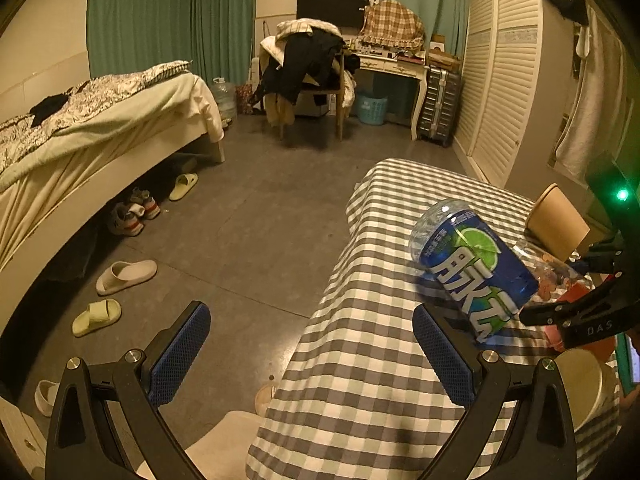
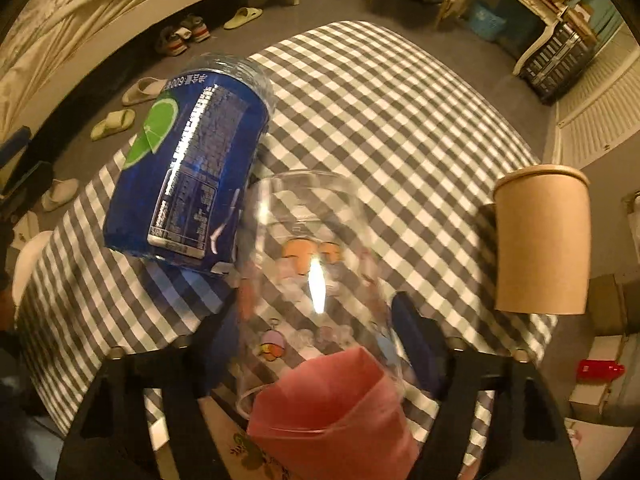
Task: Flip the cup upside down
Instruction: 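Lift the clear cup with the right gripper and rotate it rim-down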
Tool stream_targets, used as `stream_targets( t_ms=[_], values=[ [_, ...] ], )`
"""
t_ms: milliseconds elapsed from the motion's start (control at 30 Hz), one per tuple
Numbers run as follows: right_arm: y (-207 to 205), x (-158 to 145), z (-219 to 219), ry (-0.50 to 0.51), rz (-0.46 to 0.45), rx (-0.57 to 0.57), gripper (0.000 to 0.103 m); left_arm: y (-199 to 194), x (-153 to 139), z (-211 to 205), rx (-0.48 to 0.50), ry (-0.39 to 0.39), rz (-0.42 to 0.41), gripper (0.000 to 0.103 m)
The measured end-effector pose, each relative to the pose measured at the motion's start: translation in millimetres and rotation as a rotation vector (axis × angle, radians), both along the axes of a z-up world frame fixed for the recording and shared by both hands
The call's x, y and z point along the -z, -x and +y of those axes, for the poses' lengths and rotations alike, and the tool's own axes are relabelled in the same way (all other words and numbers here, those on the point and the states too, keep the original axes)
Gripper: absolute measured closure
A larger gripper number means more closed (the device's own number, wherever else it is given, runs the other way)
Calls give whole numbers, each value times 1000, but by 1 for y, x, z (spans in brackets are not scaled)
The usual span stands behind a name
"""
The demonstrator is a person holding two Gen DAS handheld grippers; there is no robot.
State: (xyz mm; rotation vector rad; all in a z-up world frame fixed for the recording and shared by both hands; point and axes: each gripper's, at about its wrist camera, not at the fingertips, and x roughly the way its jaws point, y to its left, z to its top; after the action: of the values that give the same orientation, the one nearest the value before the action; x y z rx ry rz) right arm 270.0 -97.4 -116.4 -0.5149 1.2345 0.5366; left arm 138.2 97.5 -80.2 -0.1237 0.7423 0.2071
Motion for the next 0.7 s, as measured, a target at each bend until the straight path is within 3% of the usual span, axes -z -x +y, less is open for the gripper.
stream_targets(
  t_ms=[133, 433, 700],
  values=[
    [-4, -9, -1, -23, -27, 15, 36, 3, -5, 0, -3, 0, -7, 0],
    [17, -93, -20, -120, -223, 144, 36, 29, -33, -5, 12, 18, -85, 0],
    [93, -144, -26, -164, -247, 238, 36, 72, -60, -7, 54, 52, -173, 0]
  ],
)
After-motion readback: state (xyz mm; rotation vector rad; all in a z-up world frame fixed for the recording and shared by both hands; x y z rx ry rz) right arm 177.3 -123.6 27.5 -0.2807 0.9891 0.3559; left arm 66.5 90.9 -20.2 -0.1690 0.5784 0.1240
